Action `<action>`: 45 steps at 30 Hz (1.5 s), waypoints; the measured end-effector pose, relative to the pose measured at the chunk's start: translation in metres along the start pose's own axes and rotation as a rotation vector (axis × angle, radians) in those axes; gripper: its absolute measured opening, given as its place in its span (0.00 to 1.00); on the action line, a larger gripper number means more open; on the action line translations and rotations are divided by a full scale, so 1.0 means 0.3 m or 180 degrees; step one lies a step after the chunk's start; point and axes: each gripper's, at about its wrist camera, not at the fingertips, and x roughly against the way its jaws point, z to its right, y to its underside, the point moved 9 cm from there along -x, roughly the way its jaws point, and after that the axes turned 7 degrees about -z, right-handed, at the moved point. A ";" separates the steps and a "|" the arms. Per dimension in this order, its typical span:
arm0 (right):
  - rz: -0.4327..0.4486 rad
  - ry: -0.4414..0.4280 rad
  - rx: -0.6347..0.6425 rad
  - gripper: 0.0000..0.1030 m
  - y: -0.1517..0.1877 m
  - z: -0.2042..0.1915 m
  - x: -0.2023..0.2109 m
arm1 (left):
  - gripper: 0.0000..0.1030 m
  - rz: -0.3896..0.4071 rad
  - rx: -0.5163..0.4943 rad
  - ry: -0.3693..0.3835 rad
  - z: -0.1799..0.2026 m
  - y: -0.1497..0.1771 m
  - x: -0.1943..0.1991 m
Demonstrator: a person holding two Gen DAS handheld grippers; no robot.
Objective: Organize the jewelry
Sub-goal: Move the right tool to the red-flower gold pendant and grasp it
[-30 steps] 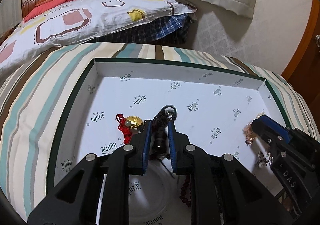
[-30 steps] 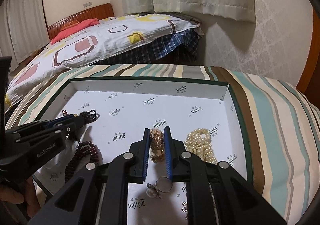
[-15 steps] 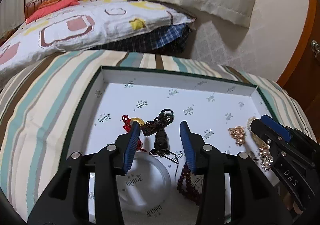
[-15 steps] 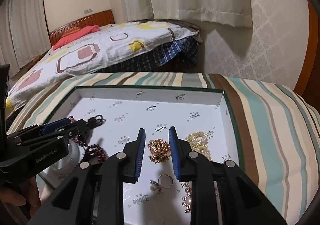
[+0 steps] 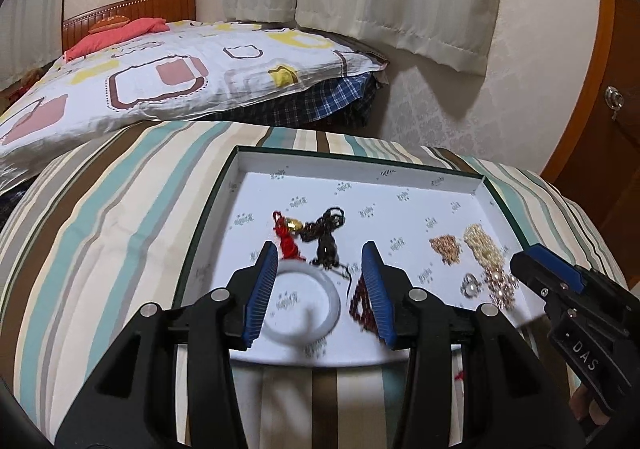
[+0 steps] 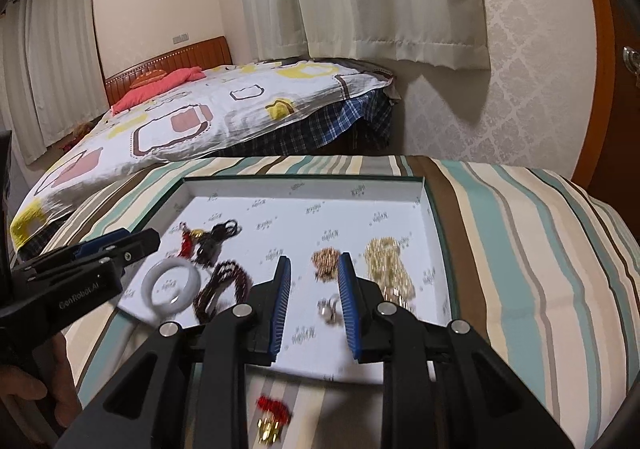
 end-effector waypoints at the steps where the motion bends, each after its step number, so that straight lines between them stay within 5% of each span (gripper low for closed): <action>1: -0.0009 -0.0002 -0.0002 0.25 0.015 -0.004 0.009 | 0.42 0.0004 0.0000 -0.0007 -0.001 0.009 0.010; 18: -0.0320 -0.0029 0.0077 0.25 0.208 -0.084 0.009 | 0.42 -0.0122 0.0119 -0.0130 -0.112 0.192 0.112; 45: -0.0642 0.0000 0.0066 0.25 0.253 -0.087 -0.065 | 0.42 -0.0206 0.0204 -0.0177 -0.154 0.226 0.097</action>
